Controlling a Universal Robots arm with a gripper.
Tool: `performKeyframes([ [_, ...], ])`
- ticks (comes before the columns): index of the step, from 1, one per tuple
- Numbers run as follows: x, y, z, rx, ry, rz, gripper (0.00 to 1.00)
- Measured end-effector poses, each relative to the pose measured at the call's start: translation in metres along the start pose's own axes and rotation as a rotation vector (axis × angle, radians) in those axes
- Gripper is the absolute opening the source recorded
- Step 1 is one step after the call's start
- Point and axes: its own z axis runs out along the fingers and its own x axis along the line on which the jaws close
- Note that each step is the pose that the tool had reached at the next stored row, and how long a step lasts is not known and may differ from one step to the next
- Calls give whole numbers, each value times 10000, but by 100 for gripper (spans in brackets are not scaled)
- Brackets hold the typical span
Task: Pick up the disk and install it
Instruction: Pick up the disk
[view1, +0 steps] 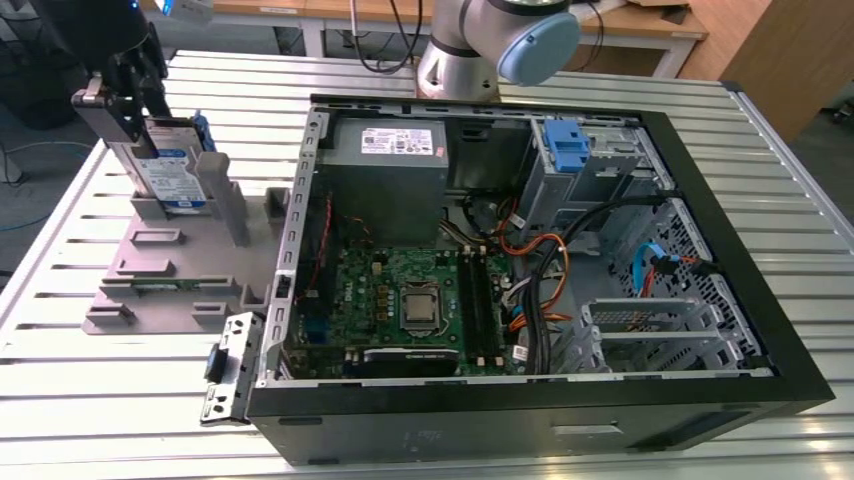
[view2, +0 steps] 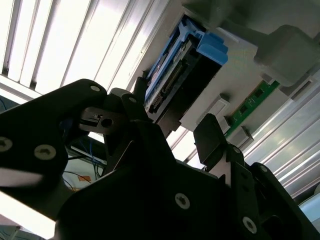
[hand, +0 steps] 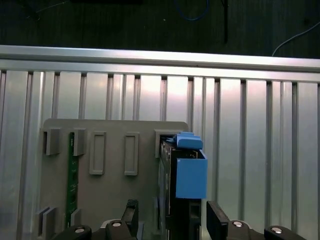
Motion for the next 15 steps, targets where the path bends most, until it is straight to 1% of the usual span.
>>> performKeyframes([
  [4,0,0,1,0,0,0,63],
  [5,0,0,1,1,0,0,57],
  [6,0,0,1,0,0,0,57],
  [7,0,0,1,0,0,0,50],
  [11,-2,0,2,2,-1,0,50],
  [15,-25,-1,4,2,-3,0,50],
])
